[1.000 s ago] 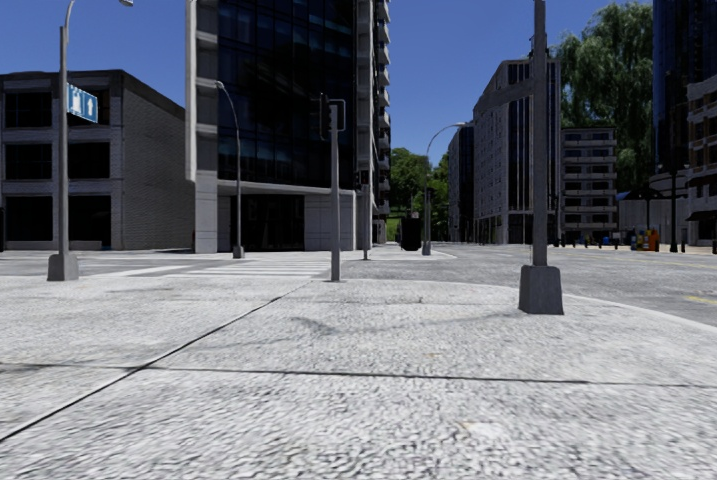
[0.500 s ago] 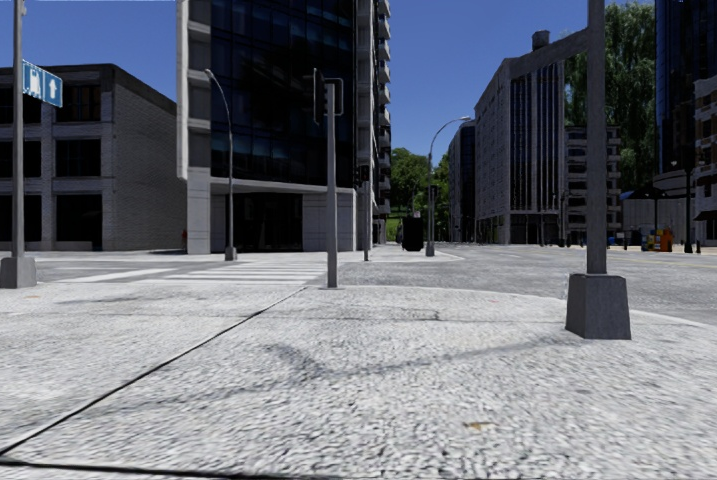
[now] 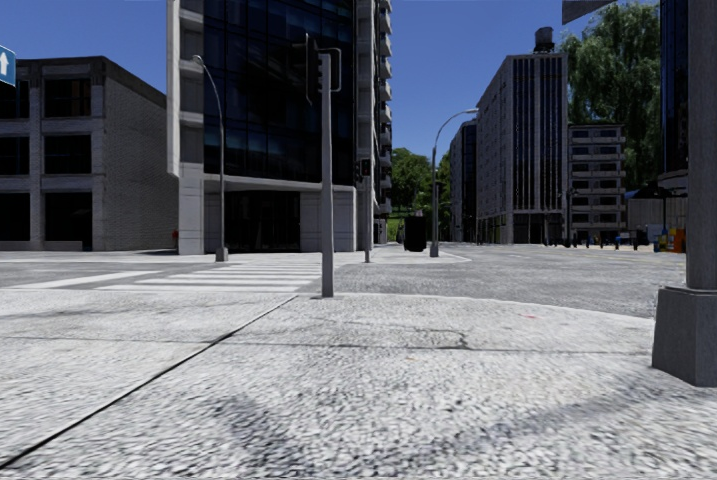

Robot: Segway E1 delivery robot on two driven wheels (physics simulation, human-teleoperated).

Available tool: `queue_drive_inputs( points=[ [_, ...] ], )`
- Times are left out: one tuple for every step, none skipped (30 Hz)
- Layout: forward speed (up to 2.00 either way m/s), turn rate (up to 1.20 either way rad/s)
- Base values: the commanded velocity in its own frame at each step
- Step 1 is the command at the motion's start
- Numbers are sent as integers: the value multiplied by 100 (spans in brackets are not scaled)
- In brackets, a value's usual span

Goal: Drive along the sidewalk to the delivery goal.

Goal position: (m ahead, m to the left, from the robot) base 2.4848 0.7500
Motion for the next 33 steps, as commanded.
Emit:
queue_drive_inputs(
  points=[
    [200, 18],
    [200, 19],
    [200, 19],
    [200, 20],
    [200, 21],
    [200, 21],
    [200, 21],
    [200, 21],
    [200, 22],
    [200, 23],
    [200, 23],
    [192, 24],
    [192, 24],
    [185, 24],
    [174, 24],
    [163, 24],
    [163, 24],
    [152, 24],
    [142, 24],
    [135, 24],
    [135, 24],
    [133, 24],
    [132, 24],
    [131, 24],
    [131, 24],
    [131, 24],
    [131, 24],
    [131, 24],
    [130, 24],
    [130, 24],
    [130, 24],
    [128, 24],
    [126, 24]
  ],
)
